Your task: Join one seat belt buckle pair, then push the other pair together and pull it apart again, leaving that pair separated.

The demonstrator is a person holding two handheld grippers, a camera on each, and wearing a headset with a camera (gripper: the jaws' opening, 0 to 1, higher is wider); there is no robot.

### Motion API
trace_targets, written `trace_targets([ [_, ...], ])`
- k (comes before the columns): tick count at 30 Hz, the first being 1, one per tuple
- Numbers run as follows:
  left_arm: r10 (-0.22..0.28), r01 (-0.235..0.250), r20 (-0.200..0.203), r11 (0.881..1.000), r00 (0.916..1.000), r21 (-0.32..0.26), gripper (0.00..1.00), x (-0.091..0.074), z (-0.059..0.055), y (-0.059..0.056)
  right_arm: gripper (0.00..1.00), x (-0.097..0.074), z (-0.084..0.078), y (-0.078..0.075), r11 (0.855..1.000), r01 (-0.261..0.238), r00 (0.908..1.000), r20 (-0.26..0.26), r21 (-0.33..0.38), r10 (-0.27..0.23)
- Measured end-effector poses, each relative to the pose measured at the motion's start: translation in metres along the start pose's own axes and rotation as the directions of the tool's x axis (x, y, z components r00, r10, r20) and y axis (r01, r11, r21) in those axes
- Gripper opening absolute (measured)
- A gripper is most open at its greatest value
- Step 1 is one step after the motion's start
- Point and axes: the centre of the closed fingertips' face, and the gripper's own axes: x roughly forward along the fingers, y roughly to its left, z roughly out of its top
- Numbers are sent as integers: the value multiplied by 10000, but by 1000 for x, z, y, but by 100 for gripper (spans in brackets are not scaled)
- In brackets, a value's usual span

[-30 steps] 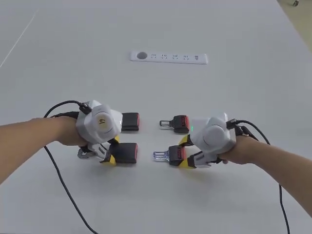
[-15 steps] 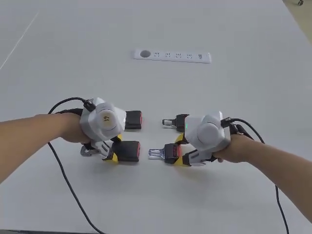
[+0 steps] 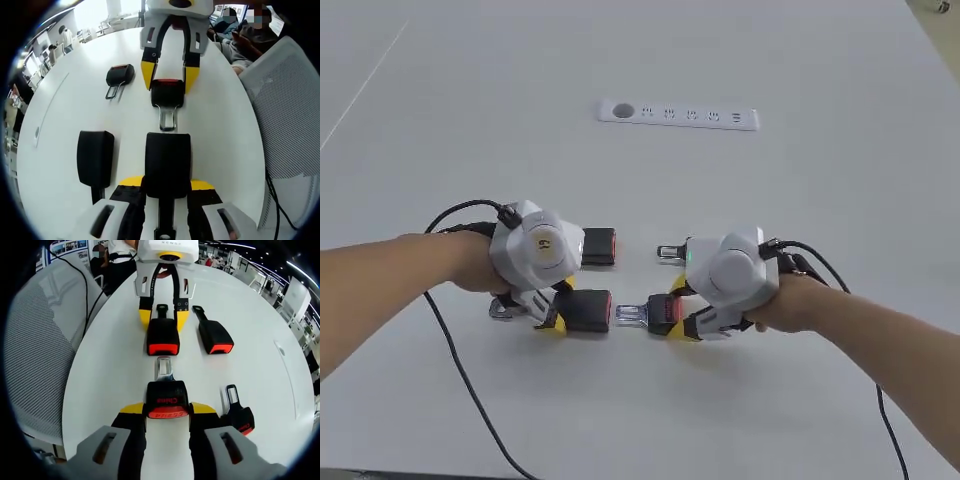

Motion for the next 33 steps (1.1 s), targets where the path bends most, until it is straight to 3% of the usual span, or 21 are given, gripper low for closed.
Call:
trace_targets([
  [33,-20,20,-2,10000,10000,-56,32,2,-2,1,31,7,11,3,9999,-62,10000,46,140,61],
])
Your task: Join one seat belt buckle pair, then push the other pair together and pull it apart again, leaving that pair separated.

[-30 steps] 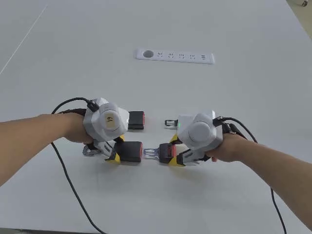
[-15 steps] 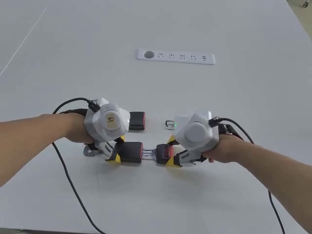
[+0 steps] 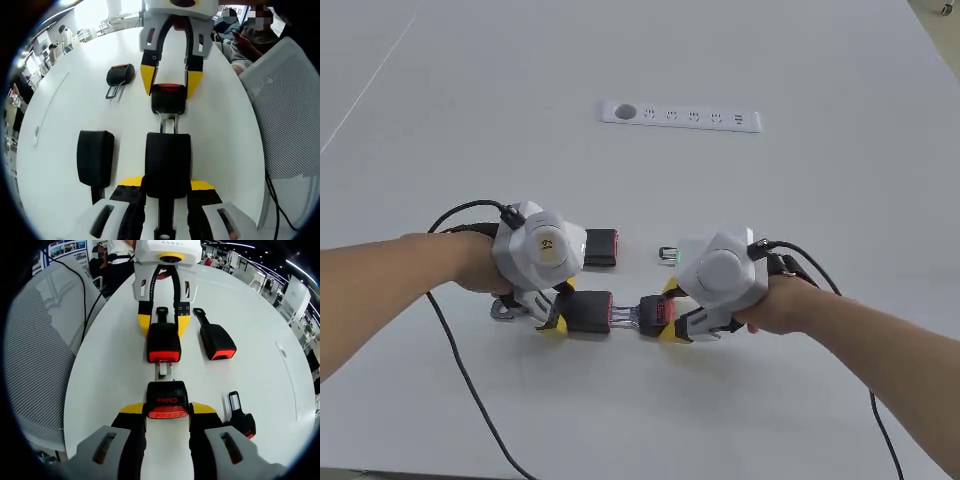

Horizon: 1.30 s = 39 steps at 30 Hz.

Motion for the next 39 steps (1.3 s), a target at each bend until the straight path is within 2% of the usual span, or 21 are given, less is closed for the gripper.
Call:
trace_targets([
  [23,77,-76,121,9999,9999,-67,32,-2,3,-2,31,5,11,-1,10000,86,9998,171,-25,-85],
  [39,41,-41,59,10000,10000,47,31,-1,2,-2,30,6,12,0,9995,185,9996,206,-270,-180],
])
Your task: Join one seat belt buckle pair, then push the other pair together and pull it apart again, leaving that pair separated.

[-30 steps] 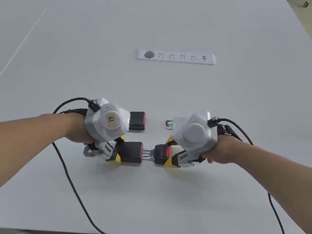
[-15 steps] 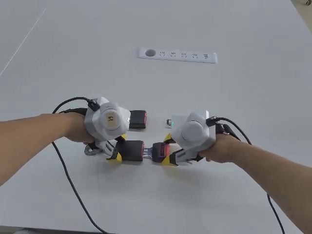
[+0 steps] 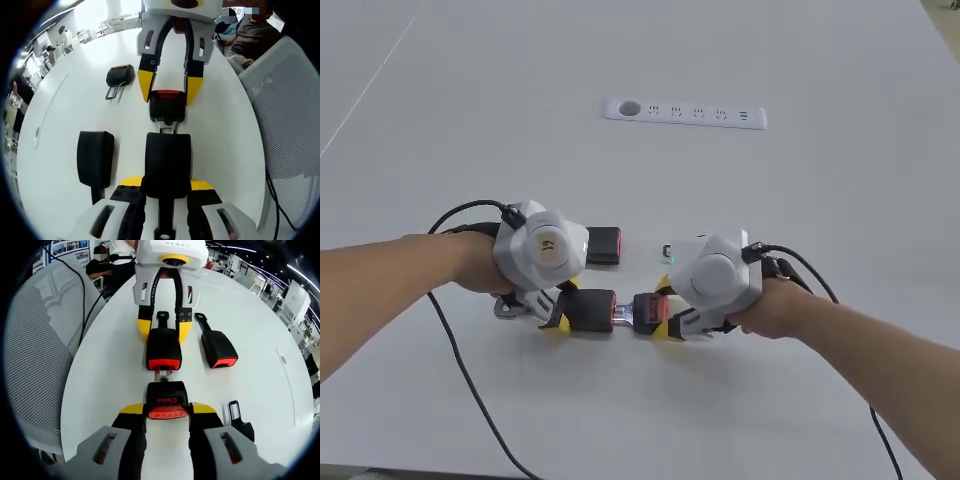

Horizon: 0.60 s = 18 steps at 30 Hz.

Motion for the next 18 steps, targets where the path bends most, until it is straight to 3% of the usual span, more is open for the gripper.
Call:
trace_targets([
  [18,-12,12,-20,10000,10000,28,31,0,1,0,29,0,0,0,10000,-13,10000,-89,79,13],
])
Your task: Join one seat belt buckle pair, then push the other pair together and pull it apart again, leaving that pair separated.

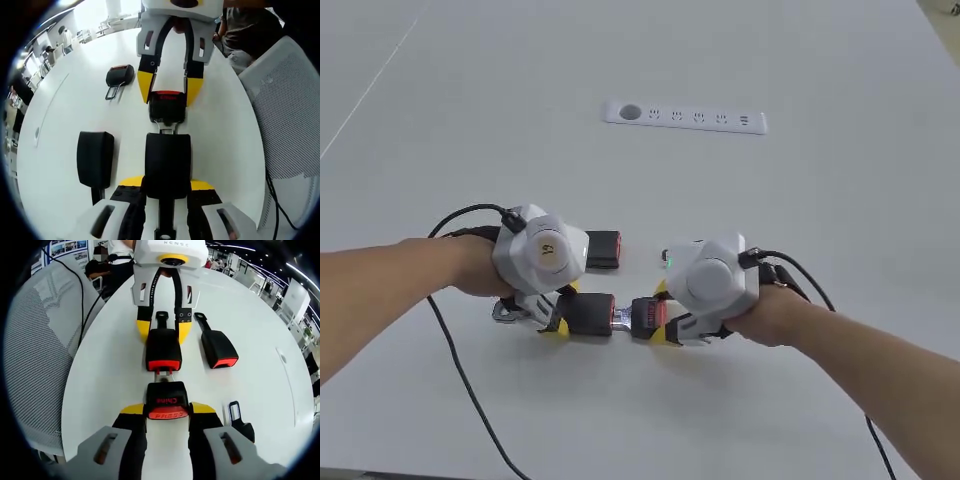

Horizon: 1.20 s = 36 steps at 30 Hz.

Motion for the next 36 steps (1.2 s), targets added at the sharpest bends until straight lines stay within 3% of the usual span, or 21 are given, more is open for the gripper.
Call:
trace_targets([
  [30,50,-50,-39,10000,10000,14,30,1,2,0,29,11,15,-1,9989,29,10000,-89,459,-25],
  [31,113,-112,-142,9999,9998,132,30,2,0,1,29,6,13,-7,9982,453,9988,-222,401,-444],
  [32,103,-103,-128,9999,9999,45,30,1,-1,0,29,5,12,0,9993,103,9997,-220,359,-96],
  [36,119,-119,-31,9999,9999,38,30,1,0,0,29,11,9,-2,9989,184,9996,-241,423,-174],
])
